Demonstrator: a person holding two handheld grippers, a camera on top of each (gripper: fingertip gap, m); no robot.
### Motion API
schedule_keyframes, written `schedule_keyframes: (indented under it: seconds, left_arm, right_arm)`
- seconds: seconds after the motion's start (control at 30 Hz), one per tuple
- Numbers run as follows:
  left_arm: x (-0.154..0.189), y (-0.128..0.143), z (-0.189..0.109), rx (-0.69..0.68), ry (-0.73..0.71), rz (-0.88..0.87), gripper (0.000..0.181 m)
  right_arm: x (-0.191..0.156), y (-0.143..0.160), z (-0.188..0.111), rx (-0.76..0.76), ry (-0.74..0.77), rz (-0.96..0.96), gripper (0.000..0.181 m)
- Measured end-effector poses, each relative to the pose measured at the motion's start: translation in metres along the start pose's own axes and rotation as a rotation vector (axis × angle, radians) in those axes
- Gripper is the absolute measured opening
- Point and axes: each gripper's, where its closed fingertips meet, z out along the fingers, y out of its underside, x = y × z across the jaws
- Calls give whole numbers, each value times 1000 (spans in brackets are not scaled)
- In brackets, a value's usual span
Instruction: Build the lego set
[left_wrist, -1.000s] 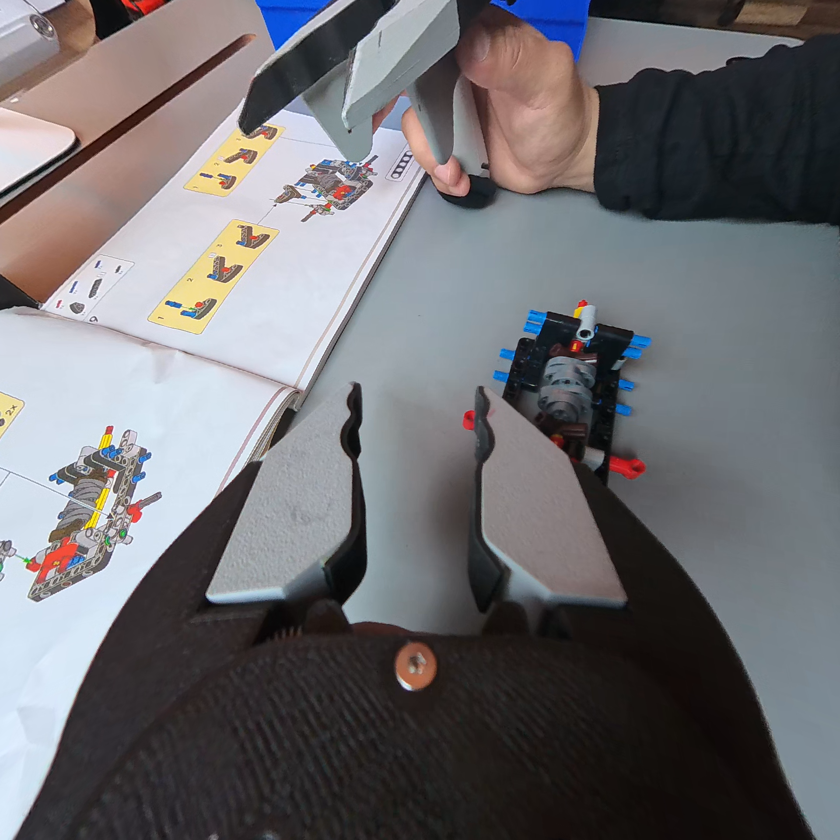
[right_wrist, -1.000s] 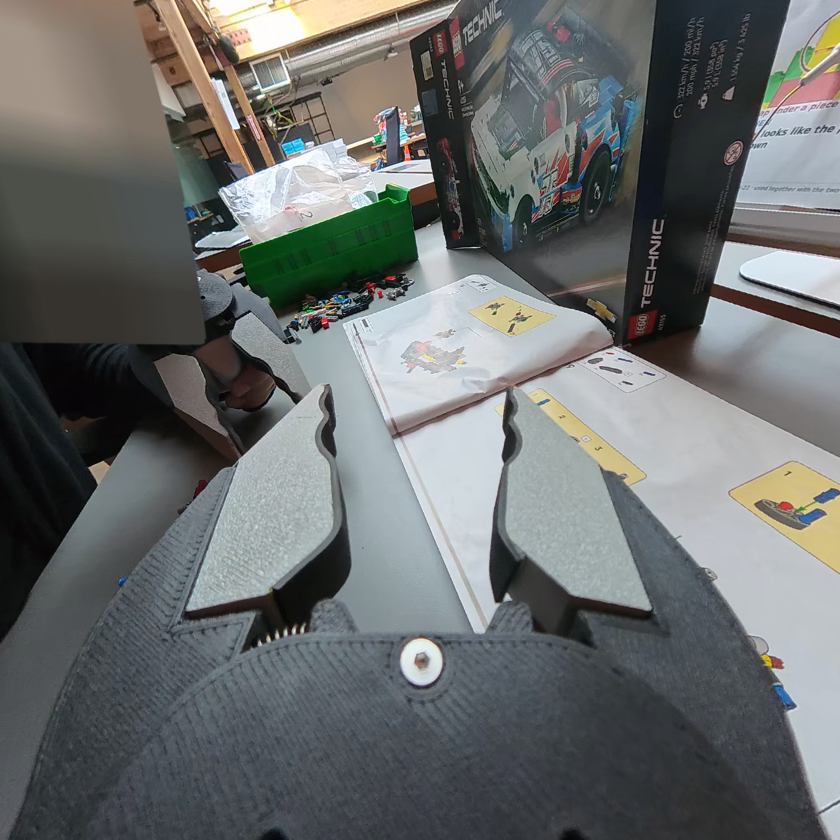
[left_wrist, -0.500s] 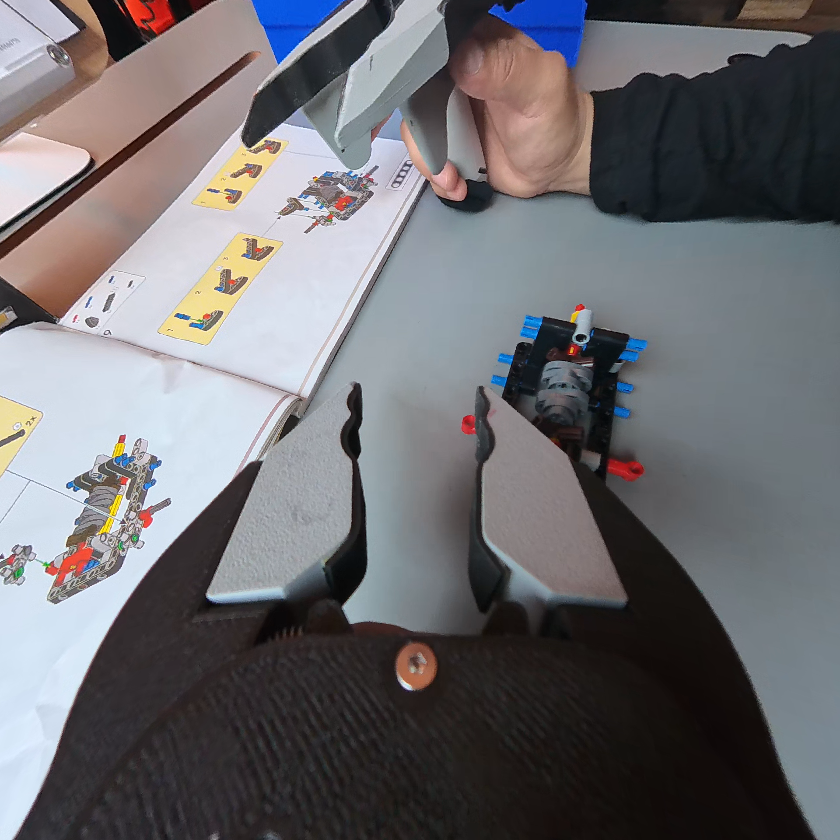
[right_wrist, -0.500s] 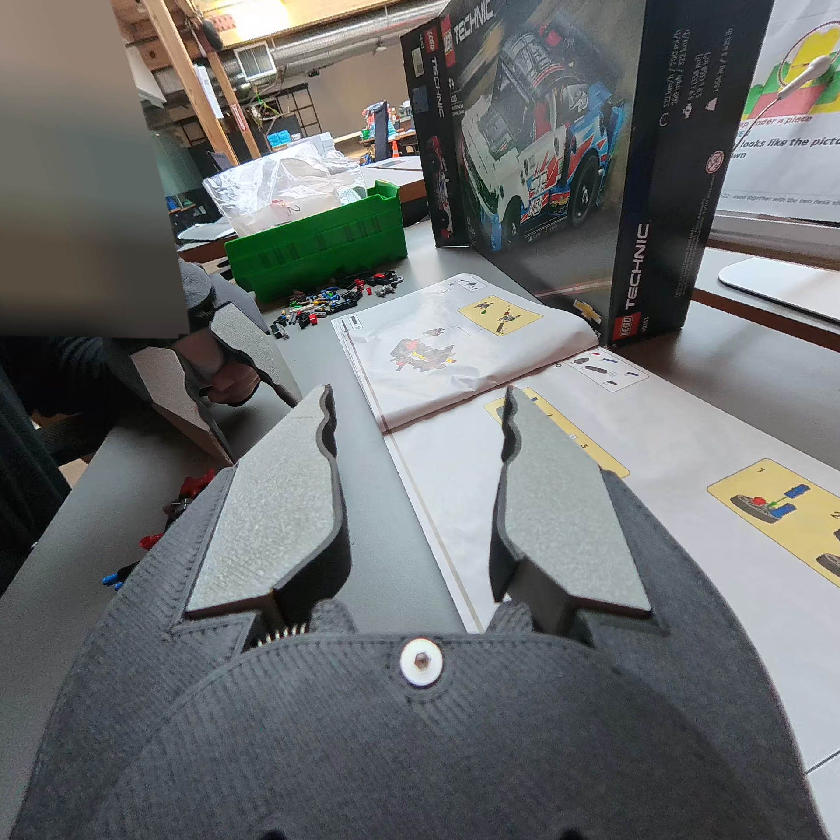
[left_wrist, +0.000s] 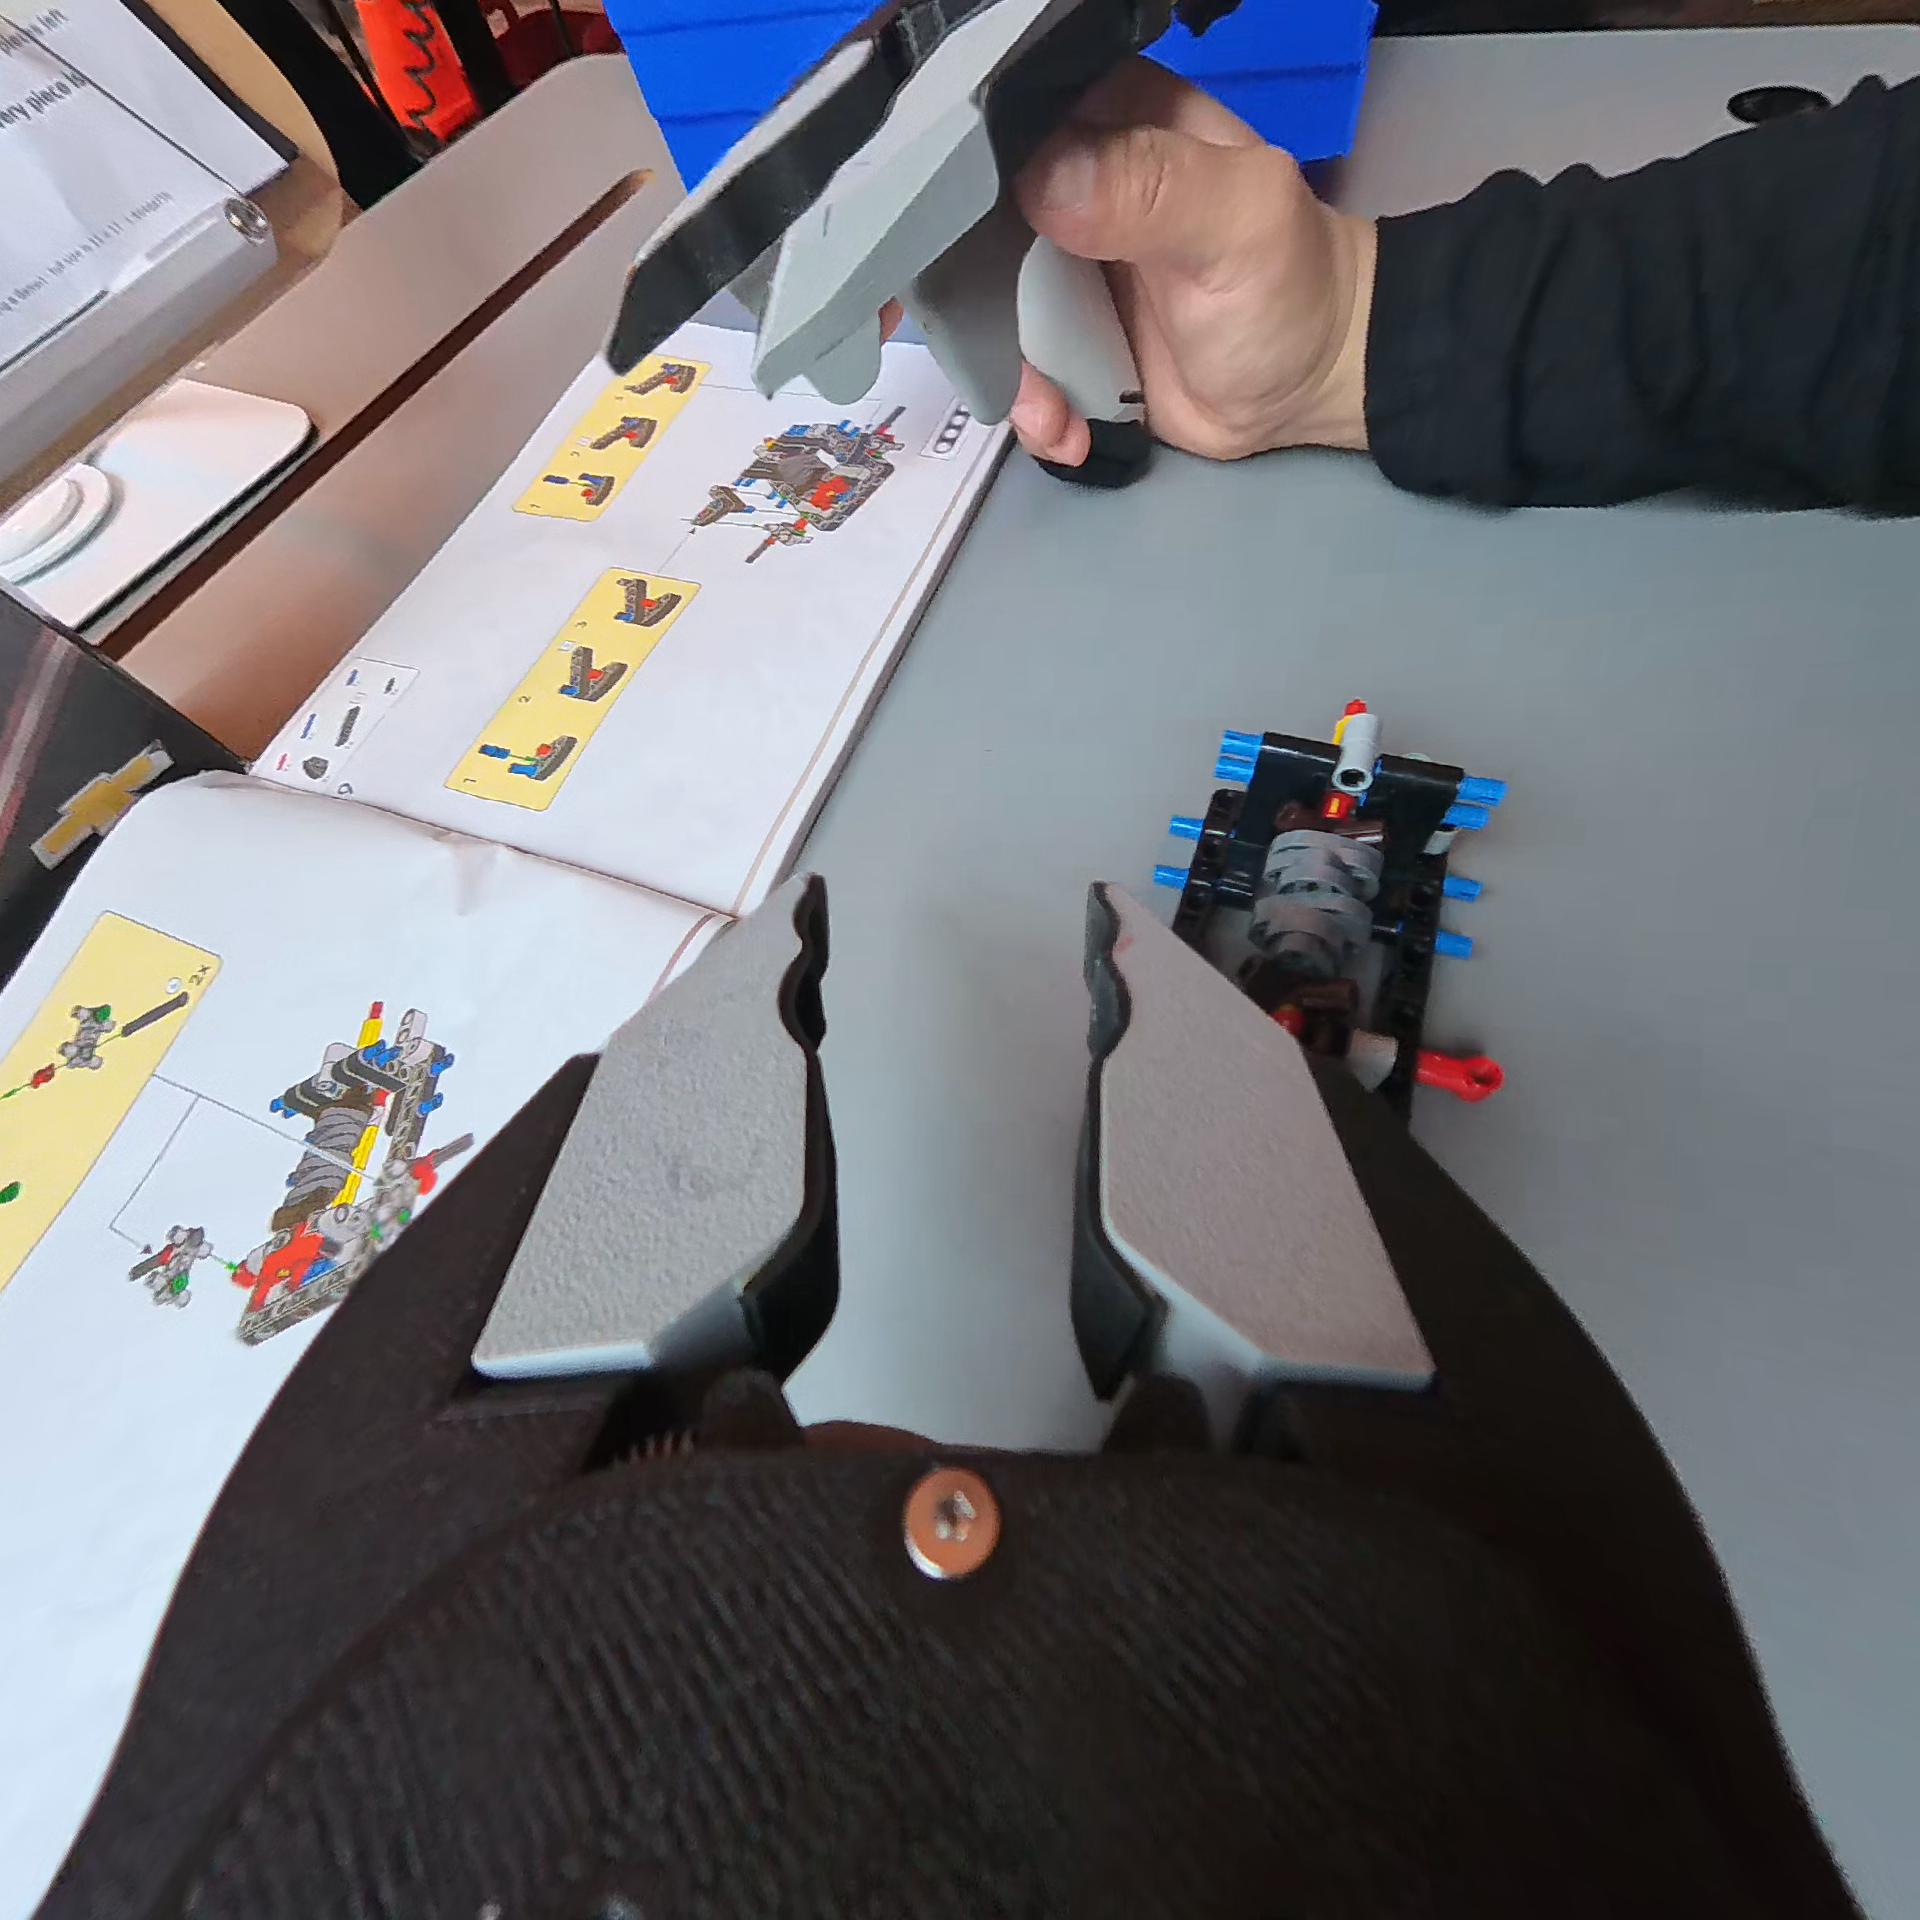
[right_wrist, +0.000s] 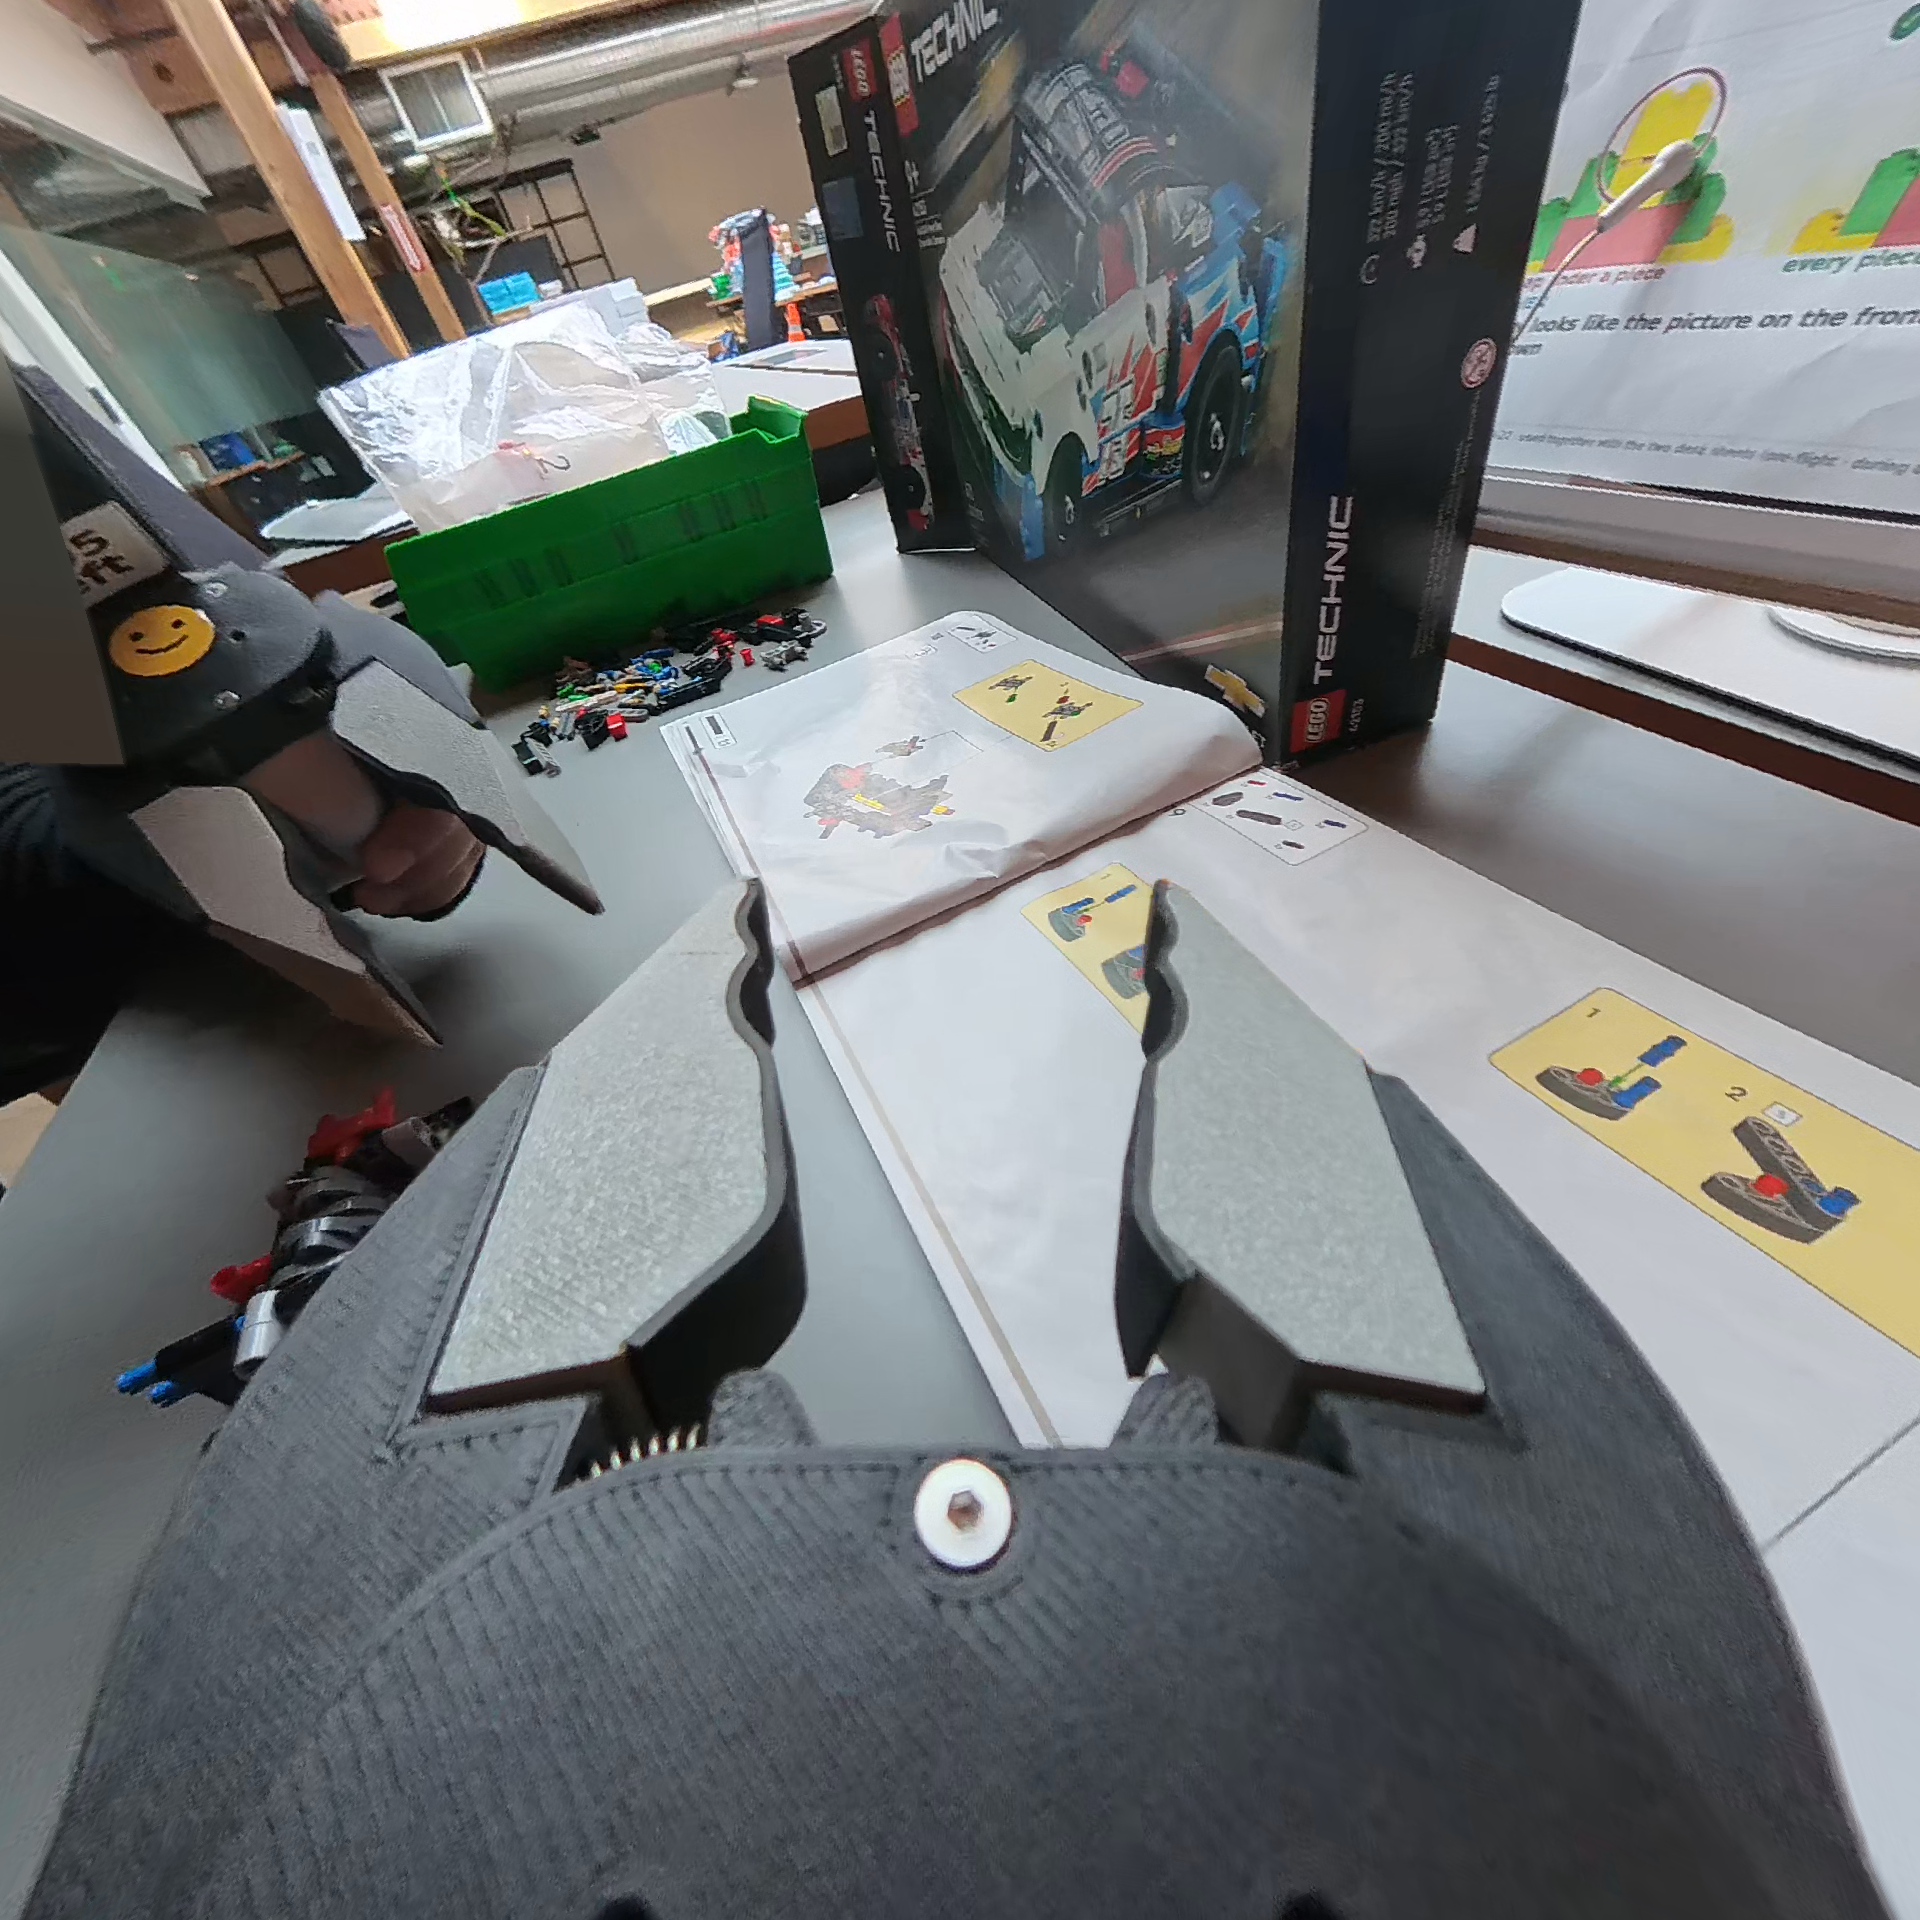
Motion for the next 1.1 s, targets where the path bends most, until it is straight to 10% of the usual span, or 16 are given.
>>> schedule_keyframes:
  seconds: [0.43, 0.6, 0.77, 0.93, 1.1]
  left_arm:
    - [-64, 1, -63, 22, -232, -47, 47]
    - [-154, 52, -155, 9, -524, -199, 37]
    - [-176, 101, -169, -26, -434, -417, 34]
    - [-161, 101, -135, -98, -284, -427, 48]
    - [-151, 117, -123, -140, -262, -433, 51]
  right_arm:
    - [12, 2, -3, -15, 77, 1, 67]
    - [11, 3, -3, -14, 66, 19, 63]
    - [12, -1, 1, -3, 93, 18, 56]
    - [-18, -33, 67, -69, -24, -45, 57]
    - [-44, 17, 160, -447, -128, -100, 43]
